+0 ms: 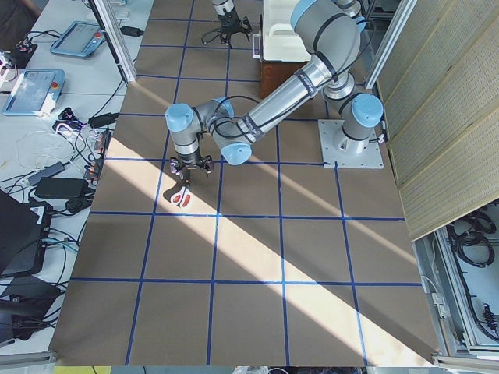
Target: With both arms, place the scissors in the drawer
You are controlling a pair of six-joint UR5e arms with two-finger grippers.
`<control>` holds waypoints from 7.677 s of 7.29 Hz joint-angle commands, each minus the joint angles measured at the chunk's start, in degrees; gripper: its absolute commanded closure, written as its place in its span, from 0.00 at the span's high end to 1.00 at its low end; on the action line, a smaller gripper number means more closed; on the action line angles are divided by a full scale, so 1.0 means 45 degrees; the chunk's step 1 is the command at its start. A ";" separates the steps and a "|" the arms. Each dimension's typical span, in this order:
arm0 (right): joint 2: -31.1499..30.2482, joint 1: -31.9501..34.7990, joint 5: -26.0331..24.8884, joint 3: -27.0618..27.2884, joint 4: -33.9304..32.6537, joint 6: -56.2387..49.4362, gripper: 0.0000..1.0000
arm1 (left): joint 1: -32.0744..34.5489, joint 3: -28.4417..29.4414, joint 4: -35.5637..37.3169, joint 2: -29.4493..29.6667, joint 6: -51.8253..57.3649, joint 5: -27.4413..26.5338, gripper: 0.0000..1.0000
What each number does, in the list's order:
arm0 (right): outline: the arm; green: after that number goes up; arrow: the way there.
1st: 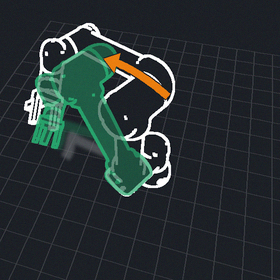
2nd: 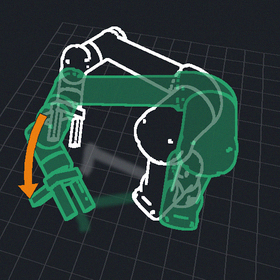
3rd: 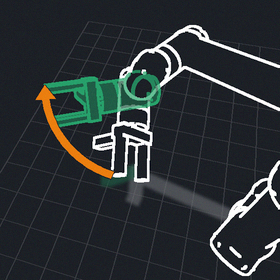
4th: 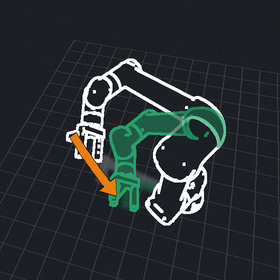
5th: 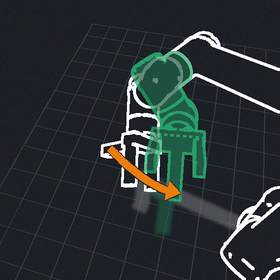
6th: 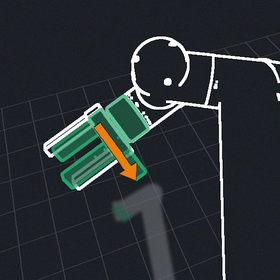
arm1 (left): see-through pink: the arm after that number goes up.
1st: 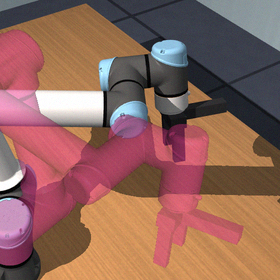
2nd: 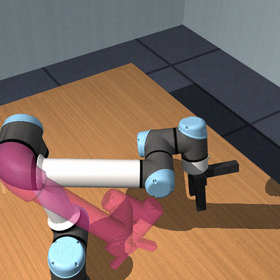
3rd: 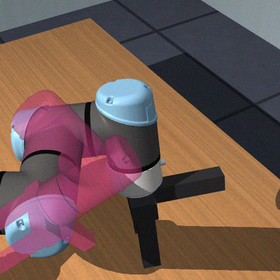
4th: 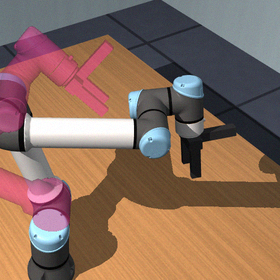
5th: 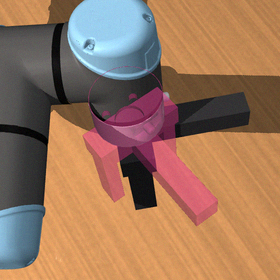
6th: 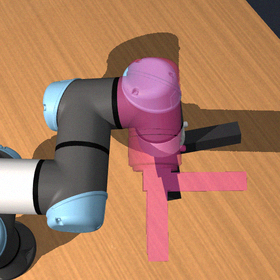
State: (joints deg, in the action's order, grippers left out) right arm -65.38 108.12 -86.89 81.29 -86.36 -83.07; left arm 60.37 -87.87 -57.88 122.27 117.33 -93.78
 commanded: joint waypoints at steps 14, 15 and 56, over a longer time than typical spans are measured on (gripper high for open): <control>0.0857 0.0017 0.0403 -0.0761 0.2180 0.0197 0.74 | -0.0193 0.0231 0.1691 0.1716 0.1445 0.0919 0.58; 0.0838 0.0017 0.0422 -0.0606 0.2180 0.0217 0.74 | -0.0193 0.0231 0.1711 0.1697 0.1445 0.0899 0.09; -0.4973 -0.3786 -0.1550 0.1345 0.0236 0.5926 1.00 | 0.7180 0.0211 -0.3054 -0.3419 -0.5241 0.1329 0.00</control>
State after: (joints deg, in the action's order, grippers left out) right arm -82.24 94.02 -94.10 84.40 -89.82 -63.73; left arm 87.95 -86.89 -71.23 107.80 99.54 -87.55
